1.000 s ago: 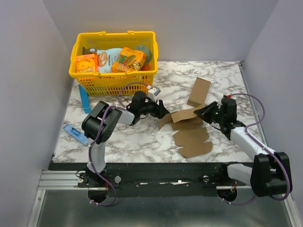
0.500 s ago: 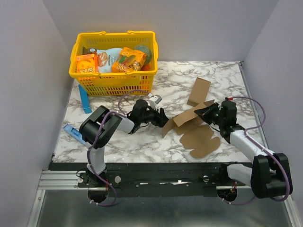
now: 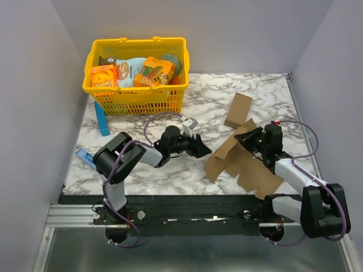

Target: Fold the paper box

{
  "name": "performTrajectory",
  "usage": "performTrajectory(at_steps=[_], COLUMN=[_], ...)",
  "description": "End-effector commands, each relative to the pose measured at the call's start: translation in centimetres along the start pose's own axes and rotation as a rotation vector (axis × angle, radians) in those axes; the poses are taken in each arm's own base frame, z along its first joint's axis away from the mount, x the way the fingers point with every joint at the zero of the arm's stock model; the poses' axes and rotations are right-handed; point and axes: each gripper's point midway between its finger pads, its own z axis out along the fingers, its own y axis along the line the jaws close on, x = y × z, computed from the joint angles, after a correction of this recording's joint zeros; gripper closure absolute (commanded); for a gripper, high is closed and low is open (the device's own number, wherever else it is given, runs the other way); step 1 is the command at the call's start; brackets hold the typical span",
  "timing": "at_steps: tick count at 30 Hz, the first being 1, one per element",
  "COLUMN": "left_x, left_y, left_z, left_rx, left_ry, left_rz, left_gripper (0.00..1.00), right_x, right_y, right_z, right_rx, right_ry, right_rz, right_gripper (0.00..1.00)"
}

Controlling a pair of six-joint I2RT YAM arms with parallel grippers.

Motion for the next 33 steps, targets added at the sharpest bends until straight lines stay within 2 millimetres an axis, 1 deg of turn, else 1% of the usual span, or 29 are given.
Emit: performTrajectory(at_steps=[1,4,5,6,7,10,11,13,14,17,19,20,26,28,33], left_x=[-2.4,-2.3,-2.3,-2.4,-2.4,-2.1,-1.6,-1.0,-0.2,0.7,1.0,1.5,1.3,1.1,1.7], left_y=[-2.3,-2.4,-2.2,-2.5,-2.6,-3.2,-3.3,-3.0,-2.5,-1.7,-1.8,-1.5,-2.9,-3.0,-3.2], left_z=[1.0,1.3,1.2,1.2,1.2,1.3,1.4,1.4,1.3,1.0,1.2,1.3,2.7,3.1,3.9], left_rx=[0.034,0.035,0.027,0.033,0.038,0.068,0.073,0.066,0.047,0.003,-0.005,-0.016,0.032,0.036,0.051], left_ry=[-0.077,-0.066,-0.062,-0.056,-0.048,-0.014,0.003,0.028,0.057,0.098,0.11,0.129,0.148,0.148,0.172], left_rz=[0.023,0.003,-0.002,0.003,0.004,-0.008,-0.014,-0.011,-0.016,0.009,0.025,0.029,0.052,0.058,0.056], left_gripper=[0.27,0.25,0.24,0.2,0.18,0.16,0.16,0.17,0.17,0.2,0.22,0.23,0.27,0.28,0.34], right_x=[0.0,0.0,-0.2,-0.3,-0.3,-0.4,-0.4,-0.5,-0.4,-0.5,-0.5,-0.5,-0.5,-0.5,-0.4], right_y=[-1.9,-1.8,-1.8,-1.8,-1.7,-1.6,-1.5,-1.4,-1.3,-1.2,-1.1,-1.1,-1.1,-1.1,-1.2], right_z=[-0.2,-0.2,-0.2,-0.2,-0.3,-0.3,-0.3,-0.2,-0.2,-0.2,-0.2,-0.1,0.0,0.0,0.0], right_rx=[0.06,0.055,0.054,0.054,0.053,0.049,0.047,0.041,0.039,0.035,0.033,0.032,0.031,0.031,0.032], right_ry=[-0.033,-0.03,-0.038,-0.043,-0.044,-0.049,-0.051,-0.048,-0.044,-0.046,-0.046,-0.047,-0.042,-0.042,-0.04], right_rz=[0.024,0.018,0.014,0.009,0.003,-0.005,-0.006,-0.006,-0.006,-0.007,-0.009,-0.009,-0.013,-0.013,-0.012], right_gripper=[0.86,0.86,0.86,0.86,0.86,0.86,0.86,0.86,0.86,0.86,0.86,0.86,0.86,0.86,0.86])
